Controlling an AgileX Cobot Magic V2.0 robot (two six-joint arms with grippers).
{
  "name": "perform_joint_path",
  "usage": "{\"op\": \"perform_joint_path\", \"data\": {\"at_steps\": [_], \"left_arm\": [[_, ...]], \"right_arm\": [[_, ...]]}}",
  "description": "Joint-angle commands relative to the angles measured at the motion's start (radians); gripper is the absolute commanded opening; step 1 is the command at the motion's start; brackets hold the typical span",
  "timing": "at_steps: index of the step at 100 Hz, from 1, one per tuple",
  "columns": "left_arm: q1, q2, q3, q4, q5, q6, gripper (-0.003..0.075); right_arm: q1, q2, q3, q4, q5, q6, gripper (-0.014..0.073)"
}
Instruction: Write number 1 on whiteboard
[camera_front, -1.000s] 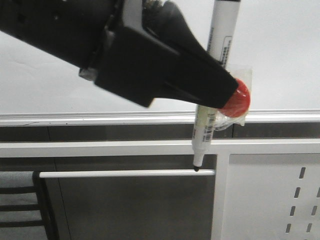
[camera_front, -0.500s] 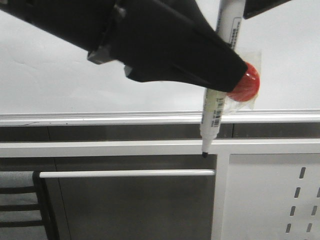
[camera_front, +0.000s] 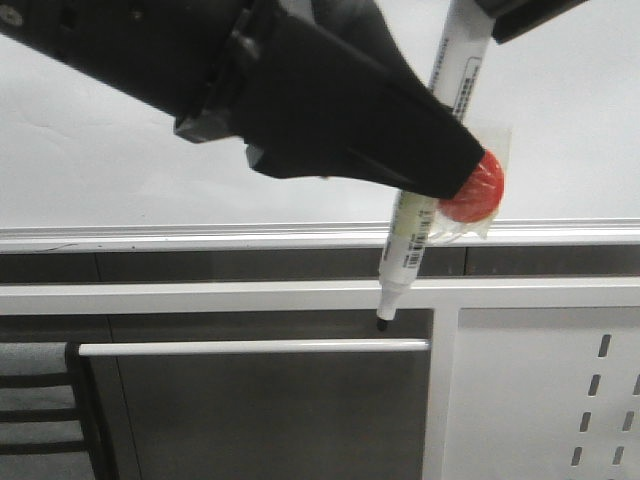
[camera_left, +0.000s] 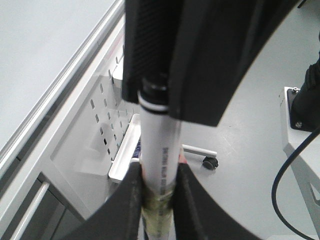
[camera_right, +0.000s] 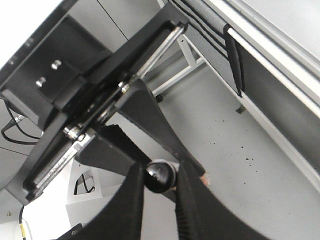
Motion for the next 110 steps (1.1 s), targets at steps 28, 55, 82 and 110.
{"op": "perform_joint_path", "data": {"at_steps": [28, 55, 82, 110], "left_arm": [[0.106, -0.077, -0.033, -0.023, 0.026, -0.054, 0.0496], [0.335, -0.236, -0.033, -0.025, 0.162, -0.136, 0.0447], [0.512, -0.396, 0.012, -0.032, 0.193, -0.179, 0.0152], [0.540, -0.539, 0.116, -0.075, 0.077, -0.179, -0.0020]], "right_arm": [[0.002, -0.043, -0.028, -0.013, -0.046, 0.029, -0.0055], [0.002, -0.253, 0.037, -0.076, -0.253, 0.092, -0.0054], [0.002, -0.592, 0.300, -0.074, -0.588, 0.092, -0.0055], [0.002, -0.647, 0.351, 0.018, -0.538, 0.092, -0.0054]]}}
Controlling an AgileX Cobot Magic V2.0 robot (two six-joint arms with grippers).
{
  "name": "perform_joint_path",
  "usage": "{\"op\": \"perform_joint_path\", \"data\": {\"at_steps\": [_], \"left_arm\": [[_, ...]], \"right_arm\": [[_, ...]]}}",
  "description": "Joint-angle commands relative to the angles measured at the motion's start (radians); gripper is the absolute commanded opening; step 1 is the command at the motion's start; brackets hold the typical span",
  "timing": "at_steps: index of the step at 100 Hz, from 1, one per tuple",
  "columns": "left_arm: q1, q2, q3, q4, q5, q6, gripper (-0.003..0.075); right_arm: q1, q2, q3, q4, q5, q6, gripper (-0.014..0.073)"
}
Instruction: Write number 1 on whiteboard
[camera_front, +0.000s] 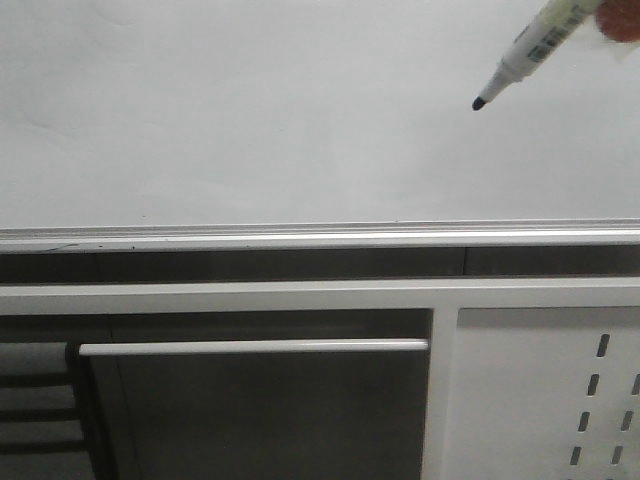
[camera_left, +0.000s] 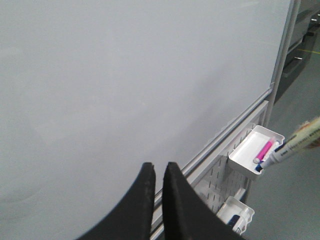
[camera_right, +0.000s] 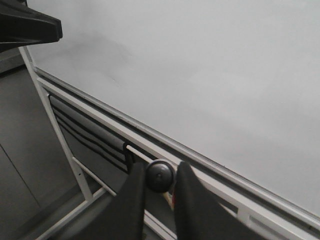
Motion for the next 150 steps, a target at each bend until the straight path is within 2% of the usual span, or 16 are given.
{"op": "perform_joint_path", "data": {"at_steps": [1, 9, 18, 27, 36, 45, 57, 86, 112, 150], "left_arm": [[0.003, -0.054, 0.010, -0.083, -0.062, -0.011, -0.0020], [0.003, -0.104, 0.046, -0.117, -0.121, -0.011, -0.0020], [0.003, -0.156, 0.087, -0.151, -0.193, -0.011, -0.0020], [0.003, -0.196, 0.116, -0.159, -0.222, -0.011, -0.0020], [0.003, -0.213, 0.132, -0.162, -0.225, -0.011, -0.0020], [0.003, -0.215, 0.132, -0.162, -0.225, -0.011, -0.0020], [0.003, -0.215, 0.132, -0.163, -0.225, -0.011, -0.0020], [0.003, -0.215, 0.132, -0.169, -0.225, -0.011, -0.0020], [0.003, -0.215, 0.132, -0.169, -0.225, -0.011, -0.0020], [0.003, -0.215, 0.132, -0.169, -0.225, -0.009, -0.0020]], "right_arm": [[0.002, 0.004, -0.025, 0.063, -0.012, 0.002, -0.0053], [0.002, 0.004, -0.021, 0.071, -0.035, 0.000, -0.0049], [0.002, -0.003, -0.004, 0.071, -0.153, -0.005, -0.0043], [0.002, -0.003, 0.023, 0.081, -0.210, -0.030, -0.0043], [0.002, -0.003, 0.057, 0.150, -0.215, -0.147, -0.0043], [0.002, -0.003, 0.075, 0.294, -0.221, -0.318, -0.0043], [0.002, 0.017, 0.074, 0.426, -0.221, -0.469, -0.0043], [0.002, 0.114, 0.042, 0.616, -0.174, -0.730, -0.0043], [0.029, 0.205, -0.003, 0.684, -0.151, -0.849, -0.0043], [0.061, 0.296, -0.065, 0.687, -0.184, -0.896, -0.0043]]}}
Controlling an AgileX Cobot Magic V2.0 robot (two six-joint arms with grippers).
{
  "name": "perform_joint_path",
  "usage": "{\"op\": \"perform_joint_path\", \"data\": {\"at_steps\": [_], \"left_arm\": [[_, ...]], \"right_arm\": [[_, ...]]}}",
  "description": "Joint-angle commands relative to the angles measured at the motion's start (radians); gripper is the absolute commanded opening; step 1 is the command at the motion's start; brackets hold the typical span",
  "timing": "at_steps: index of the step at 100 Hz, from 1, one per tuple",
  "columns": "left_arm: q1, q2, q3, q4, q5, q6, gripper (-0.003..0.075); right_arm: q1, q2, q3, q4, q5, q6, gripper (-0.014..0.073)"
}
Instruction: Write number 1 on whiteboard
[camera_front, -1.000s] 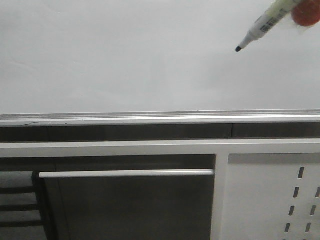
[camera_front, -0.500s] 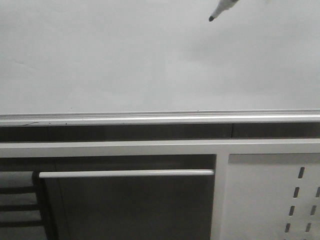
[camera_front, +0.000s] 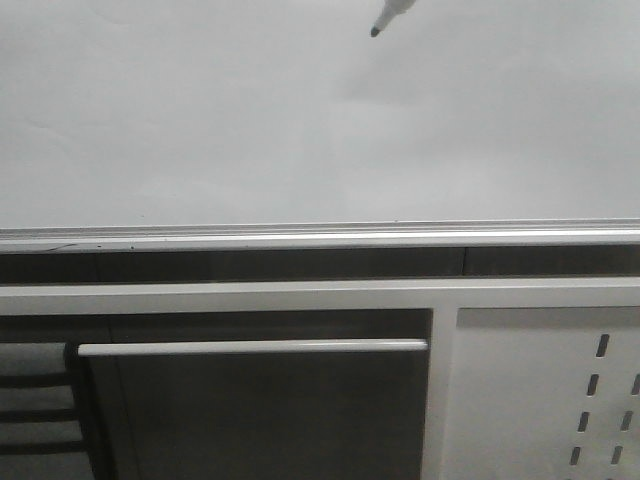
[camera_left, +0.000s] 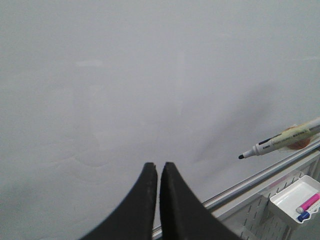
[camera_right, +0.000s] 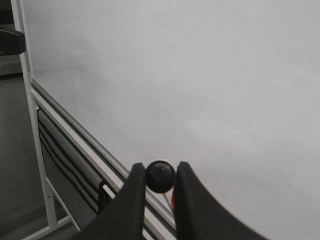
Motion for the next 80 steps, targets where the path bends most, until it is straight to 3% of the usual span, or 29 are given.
{"op": "perform_joint_path", "data": {"at_steps": [1, 51, 80], "left_arm": [[0.001, -0.001, -0.027, -0.033, 0.000, -0.009, -0.0020], [0.001, -0.001, -0.027, -0.033, -0.014, -0.002, -0.0020], [0.001, -0.001, -0.027, -0.027, -0.018, 0.002, -0.0020]], "right_arm": [[0.002, 0.022, -0.049, 0.045, -0.008, -0.019, -0.0043], [0.002, 0.149, -0.089, 0.071, -0.063, -0.127, -0.0043], [0.002, 0.258, -0.089, 0.198, -0.100, -0.290, -0.0043]]}}
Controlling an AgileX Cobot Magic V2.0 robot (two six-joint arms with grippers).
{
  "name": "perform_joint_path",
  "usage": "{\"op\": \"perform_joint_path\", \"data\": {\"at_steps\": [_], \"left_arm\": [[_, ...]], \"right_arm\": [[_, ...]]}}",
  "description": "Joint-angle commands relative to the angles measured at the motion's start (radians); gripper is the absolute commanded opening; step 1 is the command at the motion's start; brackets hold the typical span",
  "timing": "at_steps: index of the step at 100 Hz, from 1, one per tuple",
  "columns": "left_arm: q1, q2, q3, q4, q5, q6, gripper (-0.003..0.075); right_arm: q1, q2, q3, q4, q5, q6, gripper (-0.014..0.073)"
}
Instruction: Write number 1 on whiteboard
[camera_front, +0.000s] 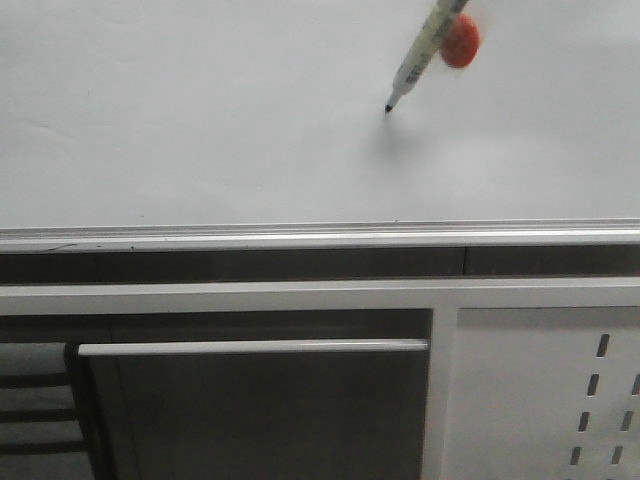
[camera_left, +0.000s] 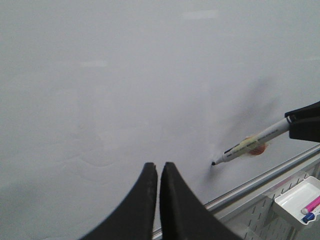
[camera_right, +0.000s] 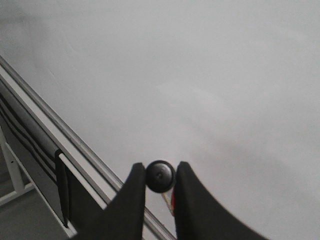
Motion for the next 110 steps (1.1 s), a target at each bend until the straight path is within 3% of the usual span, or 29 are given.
{"op": "perform_joint_path", "data": {"at_steps": [1, 25, 42, 57, 74, 83, 97, 103, 110], "left_arm": [[0.001, -0.001, -0.027, -0.025, -0.006, 0.000, -0.0020], [0.001, -0.001, -0.027, -0.024, -0.007, 0.003, -0.0020], [0.001, -0.001, -0.027, -0.024, 0.009, 0.003, -0.0020], [0.001, 0.018, -0.027, -0.028, 0.090, 0.003, -0.0020], [0.001, 0.120, -0.027, -0.141, 0.246, 0.075, -0.0020], [0.001, 0.190, -0.034, -0.210, 0.367, 0.152, -0.0020], [0.001, 0.282, -0.089, -0.215, 0.512, 0.181, -0.0020], [0.001, 0.311, -0.118, -0.184, 0.529, 0.181, -0.0018], [-0.004, 0.341, -0.139, -0.127, 0.539, 0.181, -0.0018]], "right_arm": [[0.002, 0.018, -0.036, 0.094, -0.001, -0.082, -0.0043], [0.002, 0.099, -0.036, 0.148, 0.015, -0.130, -0.0043], [0.030, 0.022, -0.036, 0.148, 0.029, -0.095, -0.0043], [0.081, -0.124, -0.036, 0.148, -0.040, -0.043, -0.0043], [0.109, -0.226, -0.036, 0.135, -0.038, 0.143, -0.0044], [0.111, -0.236, -0.036, 0.024, 0.045, 0.311, -0.0044], [0.111, -0.213, -0.036, -0.384, 0.225, 0.709, -0.0043], [0.111, -0.197, -0.036, -0.497, 0.283, 0.795, -0.0043], [0.111, -0.197, -0.036, -0.505, 0.311, 0.811, -0.0043]]}}
